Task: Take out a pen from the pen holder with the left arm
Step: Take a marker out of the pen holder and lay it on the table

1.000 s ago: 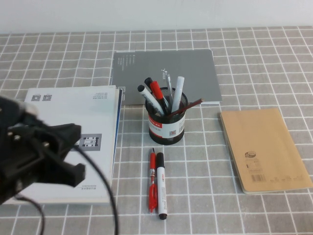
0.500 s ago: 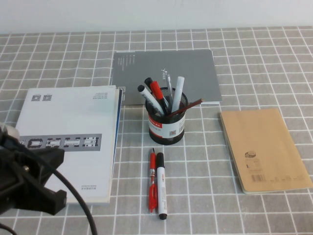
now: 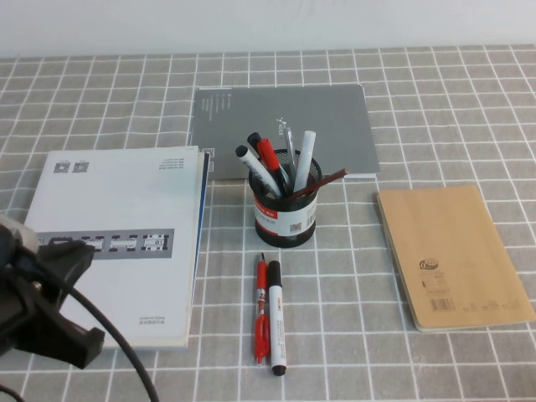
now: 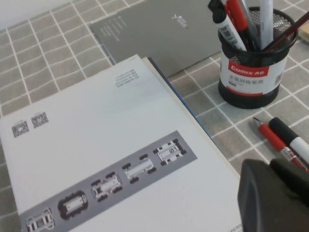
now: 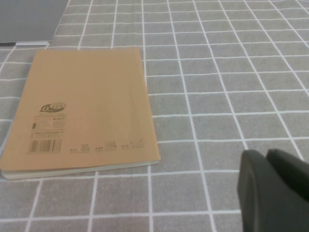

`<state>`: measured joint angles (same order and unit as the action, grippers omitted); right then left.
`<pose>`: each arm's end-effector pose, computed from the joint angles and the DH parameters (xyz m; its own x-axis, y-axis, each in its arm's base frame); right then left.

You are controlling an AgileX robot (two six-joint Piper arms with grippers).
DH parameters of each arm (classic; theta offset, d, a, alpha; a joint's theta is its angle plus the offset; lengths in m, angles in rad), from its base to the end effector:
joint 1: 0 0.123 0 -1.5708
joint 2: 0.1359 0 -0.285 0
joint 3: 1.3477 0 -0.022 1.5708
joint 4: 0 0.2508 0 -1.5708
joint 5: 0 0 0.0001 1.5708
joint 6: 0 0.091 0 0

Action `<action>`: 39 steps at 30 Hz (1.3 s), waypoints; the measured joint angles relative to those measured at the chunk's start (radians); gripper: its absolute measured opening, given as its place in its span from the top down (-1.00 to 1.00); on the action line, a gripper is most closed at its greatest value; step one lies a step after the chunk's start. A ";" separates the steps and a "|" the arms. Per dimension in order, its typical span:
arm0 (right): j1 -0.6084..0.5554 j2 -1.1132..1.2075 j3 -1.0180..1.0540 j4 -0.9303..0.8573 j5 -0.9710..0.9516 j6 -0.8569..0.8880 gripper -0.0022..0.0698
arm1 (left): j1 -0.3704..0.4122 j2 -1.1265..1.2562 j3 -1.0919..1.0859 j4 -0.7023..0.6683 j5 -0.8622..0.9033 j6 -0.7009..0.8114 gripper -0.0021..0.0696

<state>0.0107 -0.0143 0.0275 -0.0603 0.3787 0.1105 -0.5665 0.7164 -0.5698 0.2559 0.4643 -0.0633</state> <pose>0.0524 -0.0015 0.1707 -0.2984 0.0512 -0.9531 0.0268 0.9986 0.0453 0.1261 -0.0680 0.3004 -0.3321 0.4064 -0.8512 0.5119 0.8356 0.1992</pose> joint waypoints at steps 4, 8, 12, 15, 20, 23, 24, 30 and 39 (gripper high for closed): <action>0.000 0.000 0.000 0.000 0.000 0.000 0.97 | 0.000 0.000 0.096 0.065 -0.145 -0.012 0.94; 0.000 0.000 0.000 0.000 0.000 0.000 0.97 | 0.060 0.000 0.232 0.019 -0.333 -0.014 0.94; 0.000 0.000 0.000 0.000 0.000 0.000 0.97 | 0.149 -0.006 0.391 -0.003 -0.614 -0.018 0.94; 0.000 0.000 0.000 0.000 0.000 0.000 0.97 | 0.210 -0.041 0.472 -0.004 -0.757 -0.018 0.94; 0.000 0.000 0.000 0.000 0.000 0.000 0.97 | 0.296 -0.147 0.538 -0.018 -0.801 -0.018 0.94; 0.000 0.000 0.000 0.000 0.000 0.000 0.97 | 0.364 -0.221 0.556 -0.031 -0.787 -0.020 0.94; 0.000 0.000 0.000 0.000 0.000 0.000 0.97 | 0.385 -0.238 0.564 -0.036 -0.785 -0.020 0.94; 0.000 0.000 0.000 0.000 0.000 0.000 0.97 | 0.559 -0.368 0.594 -0.045 -0.759 -0.038 0.94; 0.000 0.000 0.000 0.000 0.000 0.000 0.97 | 0.637 -0.583 0.594 -0.189 -0.626 -0.040 0.94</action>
<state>0.0107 -0.0143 0.0275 -0.0603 0.3787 0.1105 0.0702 0.1330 0.0242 0.0666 -0.1612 -0.1038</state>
